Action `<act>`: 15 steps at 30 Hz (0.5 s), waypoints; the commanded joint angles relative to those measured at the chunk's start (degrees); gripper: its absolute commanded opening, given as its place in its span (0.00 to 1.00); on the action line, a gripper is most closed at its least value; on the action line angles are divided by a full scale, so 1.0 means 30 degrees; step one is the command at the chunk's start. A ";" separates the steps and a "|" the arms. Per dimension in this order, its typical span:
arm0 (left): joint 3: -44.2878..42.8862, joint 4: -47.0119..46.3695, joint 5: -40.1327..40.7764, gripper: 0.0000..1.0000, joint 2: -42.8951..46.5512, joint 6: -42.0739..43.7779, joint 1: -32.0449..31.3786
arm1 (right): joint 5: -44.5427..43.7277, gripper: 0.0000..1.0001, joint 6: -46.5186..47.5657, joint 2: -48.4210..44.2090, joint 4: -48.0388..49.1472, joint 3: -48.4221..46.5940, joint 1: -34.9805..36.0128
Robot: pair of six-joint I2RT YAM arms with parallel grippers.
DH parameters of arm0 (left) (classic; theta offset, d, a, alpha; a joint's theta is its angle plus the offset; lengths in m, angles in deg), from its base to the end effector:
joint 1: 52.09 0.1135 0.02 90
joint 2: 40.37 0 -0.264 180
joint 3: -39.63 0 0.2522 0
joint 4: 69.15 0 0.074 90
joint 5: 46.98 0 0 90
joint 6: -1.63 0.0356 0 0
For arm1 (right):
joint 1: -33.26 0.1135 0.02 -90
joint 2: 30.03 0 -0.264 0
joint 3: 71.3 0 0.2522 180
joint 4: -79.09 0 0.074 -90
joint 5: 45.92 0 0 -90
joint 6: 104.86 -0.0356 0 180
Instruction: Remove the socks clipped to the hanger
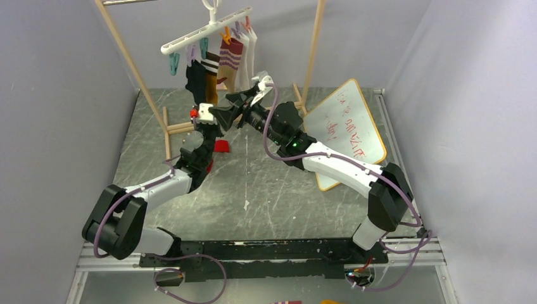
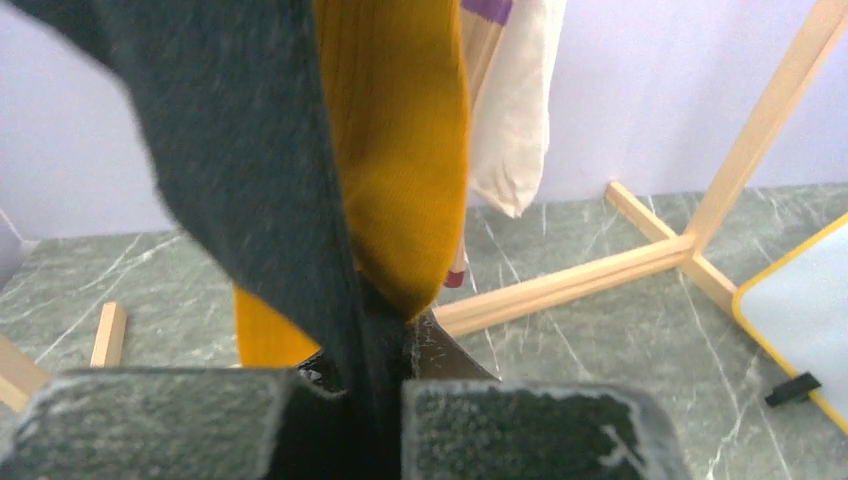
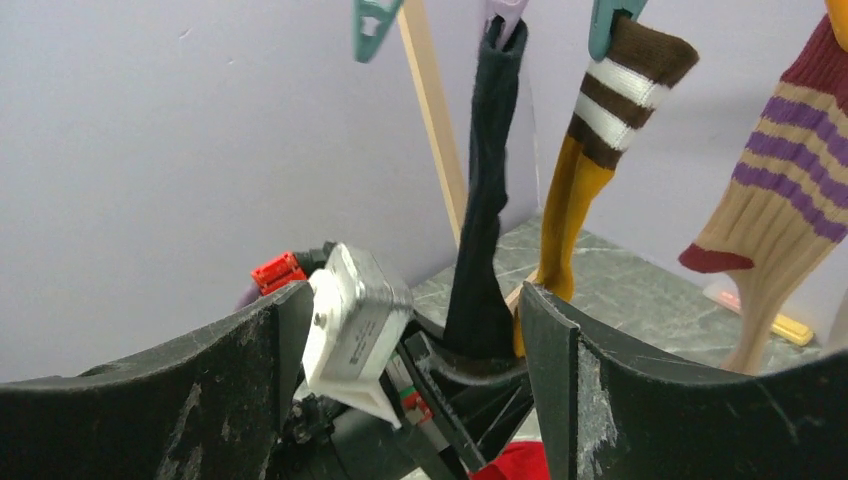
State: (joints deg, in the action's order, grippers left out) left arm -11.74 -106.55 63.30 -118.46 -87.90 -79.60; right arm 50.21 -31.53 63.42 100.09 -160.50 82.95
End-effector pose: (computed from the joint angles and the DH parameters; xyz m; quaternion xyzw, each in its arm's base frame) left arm 0.2685 -0.1259 0.2783 0.0204 0.6424 -0.0679 0.7631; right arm 0.2508 0.3015 0.3899 -0.2104 0.5590 0.4653 0.6533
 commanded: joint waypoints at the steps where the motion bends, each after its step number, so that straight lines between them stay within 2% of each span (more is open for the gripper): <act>1: 0.0669 -0.0011 0.0480 0.05 0.0667 0.0552 -0.0234 | 0.1910 0.80 0.0243 -0.0681 -0.0008 -0.1476 -0.0543; 6: 0.1066 0.0203 0.0565 0.05 0.0994 0.0693 -0.0265 | 0.4110 0.80 -0.1444 0.0946 0.0611 -0.3512 -0.2015; 11: 0.1095 0.0225 0.0540 0.05 0.1071 0.0705 -0.0265 | 0.5340 0.79 -0.2593 0.3912 0.0064 -0.7620 -0.2909; 15: 0.0914 0.0169 0.0402 0.05 0.0882 0.0679 -0.0278 | 0.5856 0.73 -0.2889 0.6328 -0.1389 -1.1523 -0.3044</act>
State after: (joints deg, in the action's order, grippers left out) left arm -8.72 -104.99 63.97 -116.79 -87.25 -80.10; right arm 63.92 -37.74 77.54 98.47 -186.27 73.84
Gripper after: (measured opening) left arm 0.061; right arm 0.761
